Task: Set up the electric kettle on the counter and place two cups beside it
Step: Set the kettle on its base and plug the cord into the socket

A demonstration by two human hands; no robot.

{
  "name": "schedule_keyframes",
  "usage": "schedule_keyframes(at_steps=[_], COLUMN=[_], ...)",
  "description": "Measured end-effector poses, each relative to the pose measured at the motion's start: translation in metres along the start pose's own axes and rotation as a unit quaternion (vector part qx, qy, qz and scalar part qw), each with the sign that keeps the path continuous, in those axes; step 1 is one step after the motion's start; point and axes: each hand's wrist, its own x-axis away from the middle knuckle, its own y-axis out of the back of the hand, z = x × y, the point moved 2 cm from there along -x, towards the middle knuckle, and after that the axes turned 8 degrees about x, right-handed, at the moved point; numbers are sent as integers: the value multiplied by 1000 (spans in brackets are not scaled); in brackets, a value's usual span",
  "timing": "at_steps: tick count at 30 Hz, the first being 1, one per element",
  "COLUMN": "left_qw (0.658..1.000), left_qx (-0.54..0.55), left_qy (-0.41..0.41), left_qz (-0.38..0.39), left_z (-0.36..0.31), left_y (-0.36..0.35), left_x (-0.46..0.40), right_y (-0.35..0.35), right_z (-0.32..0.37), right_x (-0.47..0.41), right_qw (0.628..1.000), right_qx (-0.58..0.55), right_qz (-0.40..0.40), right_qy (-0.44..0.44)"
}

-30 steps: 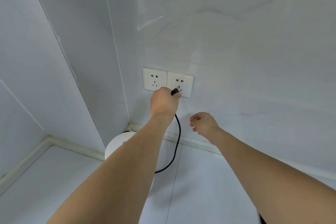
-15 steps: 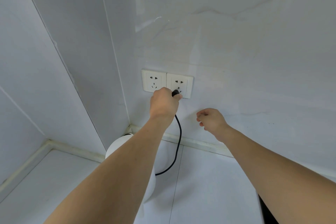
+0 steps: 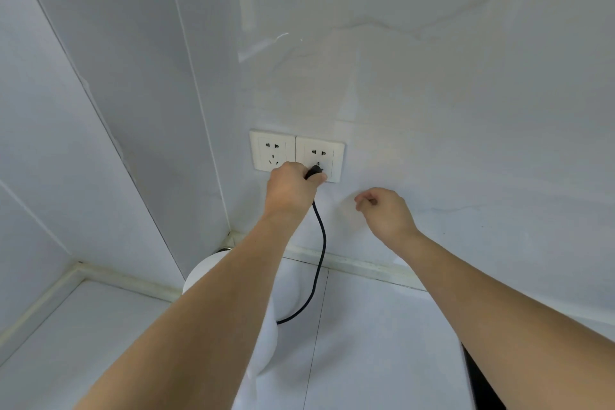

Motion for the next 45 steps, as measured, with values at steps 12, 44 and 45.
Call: schedule_keyframes(at_steps=[12, 44, 45], left_qw=[993, 997, 997], left_qx=[-65, 1, -1], left_qy=[-59, -56, -54], left_qz=[84, 59, 62], left_z=[5, 14, 14], left_y=[26, 16, 15], left_x=[-21, -21, -21], right_y=[-13, -17, -16], right_z=[57, 77, 77], right_x=[-5, -20, -20], right_qw=[980, 946, 946], right_qx=[172, 302, 304], right_qz=[1, -57, -54], right_qy=[97, 105, 103])
